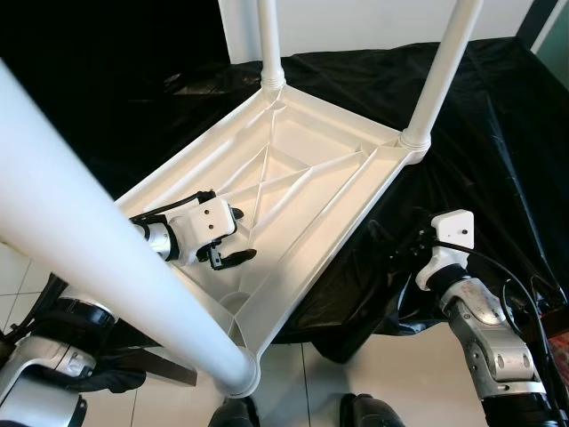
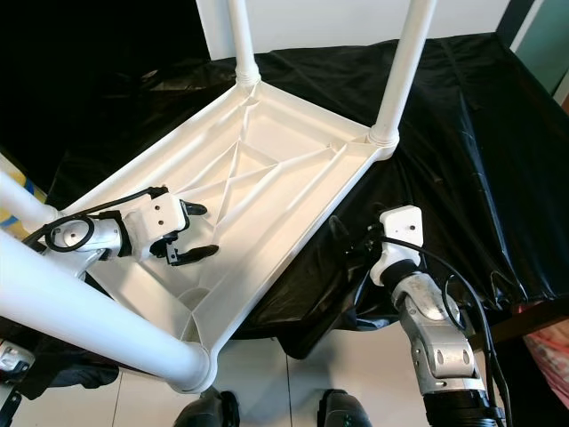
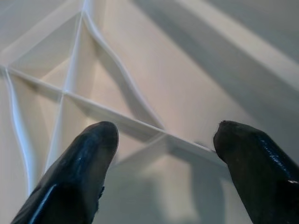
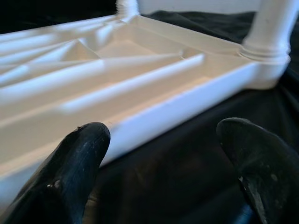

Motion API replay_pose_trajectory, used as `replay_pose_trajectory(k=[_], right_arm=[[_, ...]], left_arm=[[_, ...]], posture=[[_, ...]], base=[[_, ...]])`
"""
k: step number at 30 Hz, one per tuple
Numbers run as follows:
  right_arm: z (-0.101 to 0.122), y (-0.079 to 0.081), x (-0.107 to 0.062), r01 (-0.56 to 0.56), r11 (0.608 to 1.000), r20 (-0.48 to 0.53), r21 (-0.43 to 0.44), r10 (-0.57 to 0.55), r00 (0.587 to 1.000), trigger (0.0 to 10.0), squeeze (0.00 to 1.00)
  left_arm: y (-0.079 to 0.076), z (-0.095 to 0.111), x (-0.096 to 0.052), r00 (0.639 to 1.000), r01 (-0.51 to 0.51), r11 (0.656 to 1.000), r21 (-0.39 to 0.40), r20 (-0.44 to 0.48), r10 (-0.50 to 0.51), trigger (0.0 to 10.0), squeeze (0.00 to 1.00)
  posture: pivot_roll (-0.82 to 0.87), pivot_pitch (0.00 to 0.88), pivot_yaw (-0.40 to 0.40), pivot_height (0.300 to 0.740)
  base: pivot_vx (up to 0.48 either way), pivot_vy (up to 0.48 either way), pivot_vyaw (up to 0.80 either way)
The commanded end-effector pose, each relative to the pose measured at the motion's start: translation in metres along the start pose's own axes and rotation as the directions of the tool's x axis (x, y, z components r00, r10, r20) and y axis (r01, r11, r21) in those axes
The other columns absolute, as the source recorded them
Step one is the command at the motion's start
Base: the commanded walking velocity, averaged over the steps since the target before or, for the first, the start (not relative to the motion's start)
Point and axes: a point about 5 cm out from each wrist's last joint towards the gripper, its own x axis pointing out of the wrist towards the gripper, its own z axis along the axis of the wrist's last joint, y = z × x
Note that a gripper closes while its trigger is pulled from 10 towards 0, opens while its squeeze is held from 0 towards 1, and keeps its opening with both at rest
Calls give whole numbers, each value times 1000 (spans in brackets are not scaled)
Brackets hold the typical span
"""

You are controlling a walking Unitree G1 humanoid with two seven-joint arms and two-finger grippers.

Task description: Building children table

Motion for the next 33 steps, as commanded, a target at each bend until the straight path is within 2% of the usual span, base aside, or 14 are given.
replay_pose_trajectory(k=[1, 3, 6, 13, 15, 17, 21, 24, 28, 33], right_arm=[[-2, 2, -2, -2, 1000, -15, -4, 2, 1000, 10000, 0], [-1, 1, -4, 7, 1000, -16, -8, -7, 1000, 10000, 0], [0, 0, -4, 10, 1000, -17, -10, -10, 1000, 10000, 0], [0, 0, -6, 13, 1000, -22, -11, -14, 1000, 10000, 0], [-1, 0, -7, 19, 1000, -21, 5, -19, 1000, 10000, 0], [-1, 0, -11, 20, 1000, -20, 17, -20, 1000, 10000, 0], [-2, 1, -13, 19, 1000, -20, 21, -18, 1000, 10000, 0], [-3, 3, -14, 19, 999, -24, 26, -18, 1000, 10000, 0], [-3, 6, -13, 12, 1000, -23, 28, -11, 1000, 10000, 0], [-3, 5, -13, 7, 1000, -24, 27, -6, 1000, 10000, 0]], left_arm=[[1, -20, 2, 976, -194, 981, -16, -100, 192, 10000, 0], [12, -20, 11, 966, -231, 973, 10, -116, 231, 10000, 0], [17, -20, 14, 965, -226, 974, 31, -128, 228, 10000, 0], [29, -27, 9, 965, -190, 980, 63, -171, 198, 10000, 0], [34, -29, 0, 972, -173, 985, 3, -159, 171, 10000, 0], [39, -27, -10, 990, -118, 989, -89, -86, 110, 10000, 0], [40, -24, -16, 997, -74, 988, -136, -27, 71, 10000, 0], [42, -21, -29, 997, 31, 979, -202, 78, -15, 10000, 0], [44, -23, -38, 995, 56, 978, -200, 88, -39, 10000, 0], [45, -26, -43, 996, 62, 981, -185, 73, -49, 10000, 0]], posture=[[-68, 173, 79, 740], [-73, 176, 81, 740], [-76, 178, 82, 740], [-75, 185, 90, 740], [-79, 188, 92, 740], [-79, 190, 92, 740], [-80, 190, 92, 740], [-76, 186, 89, 740], [-76, 186, 86, 740], [-77, 185, 82, 740]], base=[[0, 0, 0], [0, 0, 0], [0, 0, 0], [0, 0, 0], [0, 0, 0], [0, 0, 0], [0, 0, 0], [0, 0, 0], [0, 0, 0], [0, 0, 0]])
